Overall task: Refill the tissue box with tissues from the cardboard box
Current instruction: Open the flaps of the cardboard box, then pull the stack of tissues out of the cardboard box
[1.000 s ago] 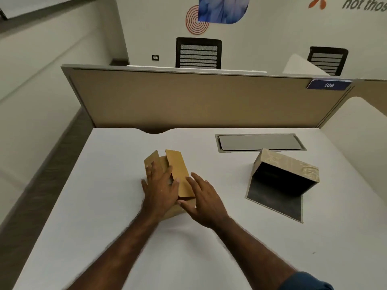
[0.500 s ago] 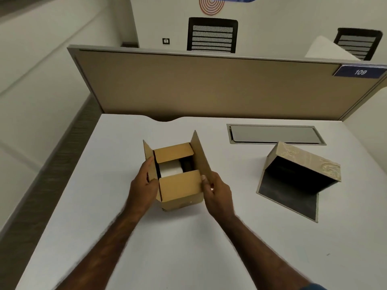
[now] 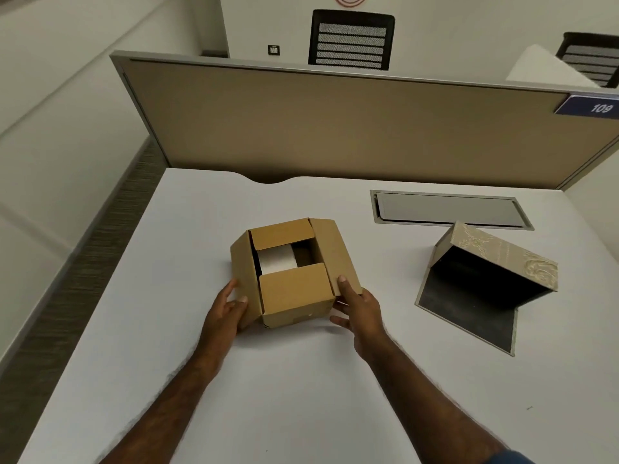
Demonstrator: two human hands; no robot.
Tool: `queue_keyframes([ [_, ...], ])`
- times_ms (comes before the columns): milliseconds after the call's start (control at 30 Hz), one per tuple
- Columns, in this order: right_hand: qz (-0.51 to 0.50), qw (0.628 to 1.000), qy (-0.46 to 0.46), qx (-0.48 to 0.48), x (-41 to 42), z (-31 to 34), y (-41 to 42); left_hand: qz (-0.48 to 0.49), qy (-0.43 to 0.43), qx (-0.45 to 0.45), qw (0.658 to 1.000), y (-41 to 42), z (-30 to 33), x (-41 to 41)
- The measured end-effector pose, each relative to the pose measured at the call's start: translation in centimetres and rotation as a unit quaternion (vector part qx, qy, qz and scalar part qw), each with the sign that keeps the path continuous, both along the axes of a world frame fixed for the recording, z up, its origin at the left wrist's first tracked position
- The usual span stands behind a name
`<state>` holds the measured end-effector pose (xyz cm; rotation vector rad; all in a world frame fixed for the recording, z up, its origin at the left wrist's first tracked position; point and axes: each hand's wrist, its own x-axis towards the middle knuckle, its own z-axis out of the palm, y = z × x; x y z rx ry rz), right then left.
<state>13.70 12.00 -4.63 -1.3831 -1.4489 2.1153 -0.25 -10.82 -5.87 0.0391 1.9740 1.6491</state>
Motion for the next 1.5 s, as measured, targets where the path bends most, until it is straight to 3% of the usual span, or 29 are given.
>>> queue_keyframes([
  [100, 0.005, 0.998, -0.039, 0.05, 0.1, 0.0, 0.7, -0.003, 0.042, -0.06, 0.997, 0.4, 0.2, -0.3],
  [200, 0.015, 0.953, -0.099, 0.285, -0.1, 0.9, 1.2, 0.012, 0.188, -0.134, 0.973, 0.6, 1.9, -2.0],
  [300, 0.054, 0.811, -0.055, 0.581, -0.4, 2.4, 1.8, -0.016, 0.354, -0.186, 0.916, 1.2, 4.1, -4.6],
  [367, 0.139, 0.717, 0.007, 0.683, -1.1, 3.7, 1.9, -0.069, 0.417, -0.221, 0.879, 2.3, 5.2, -6.6],
  [467, 0.325, 0.637, 0.046, 0.697, -2.8, 5.4, 1.4, -0.223, 0.437, -0.29, 0.821, 4.5, 5.7, -9.2],
  [567, 0.475, 0.576, -0.02, 0.665, -4.2, 5.6, 0.7, -0.345, 0.399, -0.353, 0.773, 6.5, 5.6, -11.0],
  [633, 0.522, 0.546, -0.069, 0.652, -4.6, 5.2, 0.6, -0.371, 0.386, -0.365, 0.762, 7.3, 5.8, -11.8],
  [800, 0.451, 0.537, -0.048, 0.711, -3.4, 5.2, 0.3, -0.322, 0.358, -0.288, 0.828, 7.9, 6.8, -12.6],
  [900, 0.418, 0.557, -0.015, 0.717, -1.7, 5.5, -0.3, -0.268, 0.331, -0.221, 0.877, 7.4, 6.9, -12.8],
  [1100, 0.35, 0.602, 0.042, 0.717, 3.4, 5.0, -1.5, -0.142, 0.286, -0.201, 0.926, 6.4, 5.9, -12.5],
  [1233, 0.32, 0.639, 0.054, 0.697, 6.8, 2.6, -2.3, -0.062, 0.304, -0.216, 0.926, 5.8, 4.4, -12.4],
  [1500, 0.384, 0.64, -0.01, 0.665, 8.6, -0.4, -3.3, -0.088, 0.314, -0.245, 0.913, 5.9, 2.0, -12.0],
])
